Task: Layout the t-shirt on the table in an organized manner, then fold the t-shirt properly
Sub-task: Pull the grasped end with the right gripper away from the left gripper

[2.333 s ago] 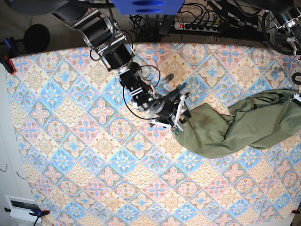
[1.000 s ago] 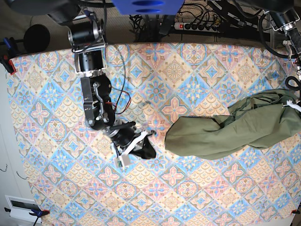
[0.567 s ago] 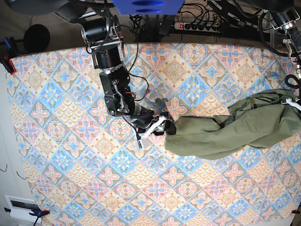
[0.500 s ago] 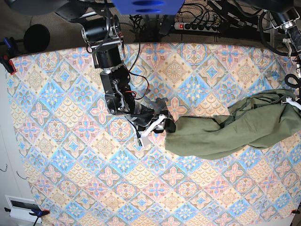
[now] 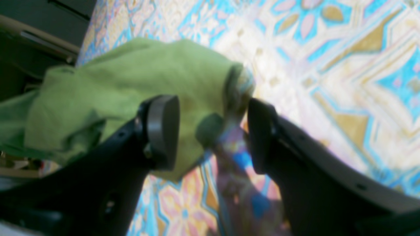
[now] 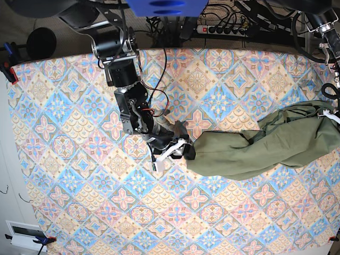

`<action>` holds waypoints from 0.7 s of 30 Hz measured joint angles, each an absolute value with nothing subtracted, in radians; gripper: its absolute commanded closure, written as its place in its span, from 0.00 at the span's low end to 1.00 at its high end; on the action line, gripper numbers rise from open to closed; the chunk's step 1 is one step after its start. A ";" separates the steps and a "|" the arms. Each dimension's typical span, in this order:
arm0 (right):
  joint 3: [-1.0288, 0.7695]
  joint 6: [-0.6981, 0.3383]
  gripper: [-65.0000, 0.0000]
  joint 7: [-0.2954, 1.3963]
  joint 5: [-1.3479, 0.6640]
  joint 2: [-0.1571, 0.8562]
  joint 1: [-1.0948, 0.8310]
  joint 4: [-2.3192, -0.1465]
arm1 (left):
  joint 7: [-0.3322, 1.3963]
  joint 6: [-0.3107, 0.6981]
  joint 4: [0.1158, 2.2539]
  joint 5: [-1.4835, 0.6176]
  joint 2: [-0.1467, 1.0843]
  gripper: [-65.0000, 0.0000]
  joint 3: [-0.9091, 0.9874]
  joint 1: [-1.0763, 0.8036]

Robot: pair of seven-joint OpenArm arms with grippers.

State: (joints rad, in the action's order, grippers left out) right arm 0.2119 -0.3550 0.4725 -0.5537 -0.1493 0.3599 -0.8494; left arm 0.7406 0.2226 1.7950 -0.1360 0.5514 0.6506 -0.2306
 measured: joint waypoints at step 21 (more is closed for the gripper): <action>0.389 -0.363 0.50 0.289 -0.568 -0.147 0.410 -0.683 | 0.744 0.222 1.795 -0.136 0.551 1.00 0.652 -0.231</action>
State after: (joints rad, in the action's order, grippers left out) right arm 0.3893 -0.3626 0.2893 -0.5678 -0.1467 0.4103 -0.6834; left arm 0.7441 0.2222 1.7950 -0.1356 0.5510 0.6521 -0.2306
